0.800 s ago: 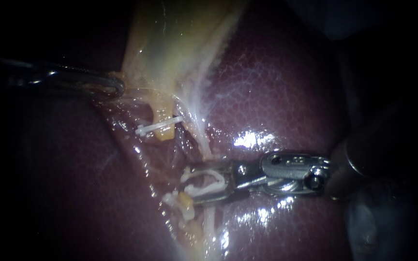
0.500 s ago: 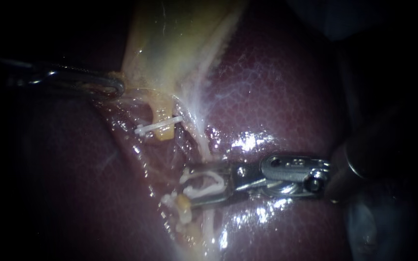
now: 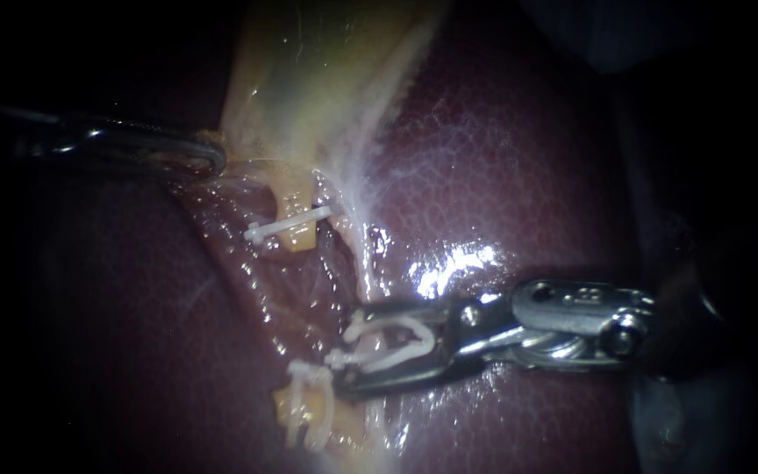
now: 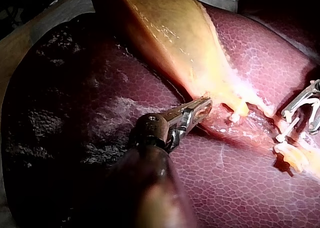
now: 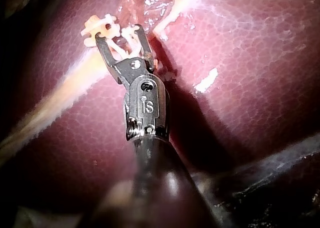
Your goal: Clipping second clip right tube
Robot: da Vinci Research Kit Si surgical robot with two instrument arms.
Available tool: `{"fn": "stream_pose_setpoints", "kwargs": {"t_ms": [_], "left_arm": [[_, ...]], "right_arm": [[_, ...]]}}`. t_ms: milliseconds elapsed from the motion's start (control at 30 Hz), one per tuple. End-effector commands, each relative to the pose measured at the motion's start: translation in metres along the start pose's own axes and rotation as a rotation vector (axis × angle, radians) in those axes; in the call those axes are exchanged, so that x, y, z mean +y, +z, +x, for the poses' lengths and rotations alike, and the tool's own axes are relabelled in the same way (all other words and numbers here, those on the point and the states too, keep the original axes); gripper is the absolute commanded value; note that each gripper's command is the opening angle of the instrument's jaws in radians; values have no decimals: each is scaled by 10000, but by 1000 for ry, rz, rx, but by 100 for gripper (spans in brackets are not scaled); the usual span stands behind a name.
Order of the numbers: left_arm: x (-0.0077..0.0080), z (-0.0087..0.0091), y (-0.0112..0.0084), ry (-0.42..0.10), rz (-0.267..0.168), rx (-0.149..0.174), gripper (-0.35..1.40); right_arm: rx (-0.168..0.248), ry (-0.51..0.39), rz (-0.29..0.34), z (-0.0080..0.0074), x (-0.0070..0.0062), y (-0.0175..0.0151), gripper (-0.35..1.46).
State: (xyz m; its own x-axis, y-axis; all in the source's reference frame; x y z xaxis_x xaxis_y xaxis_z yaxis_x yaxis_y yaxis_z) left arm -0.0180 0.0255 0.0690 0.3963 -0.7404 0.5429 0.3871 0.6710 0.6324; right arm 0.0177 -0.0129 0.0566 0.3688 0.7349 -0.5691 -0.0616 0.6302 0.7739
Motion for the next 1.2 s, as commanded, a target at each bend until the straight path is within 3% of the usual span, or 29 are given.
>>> {"fn": "stream_pose_setpoints", "kwargs": {"t_ms": [33, 267, 600, 833, 1200], "left_arm": [[0, 0, 0, 0, -1, 0, -35], [0, 0, 0, 0, -1, 0, -35], [0, 0, 0, 0, -1, 0, -35], [0, 0, 0, 0, -1, 0, -35], [0, 0, 0, 0, -1, 0, -35]], "right_arm": [[1, 1, -1, 1, 1, -4, 50], [2, 2, -5, -4, 10, -19, 49], [2, 94, -3, -31, 52, -20, 49], [-8, 188, 32, -55, 73, 0, 49], [44, 290, 131, -58, 79, 41, 49]]}}
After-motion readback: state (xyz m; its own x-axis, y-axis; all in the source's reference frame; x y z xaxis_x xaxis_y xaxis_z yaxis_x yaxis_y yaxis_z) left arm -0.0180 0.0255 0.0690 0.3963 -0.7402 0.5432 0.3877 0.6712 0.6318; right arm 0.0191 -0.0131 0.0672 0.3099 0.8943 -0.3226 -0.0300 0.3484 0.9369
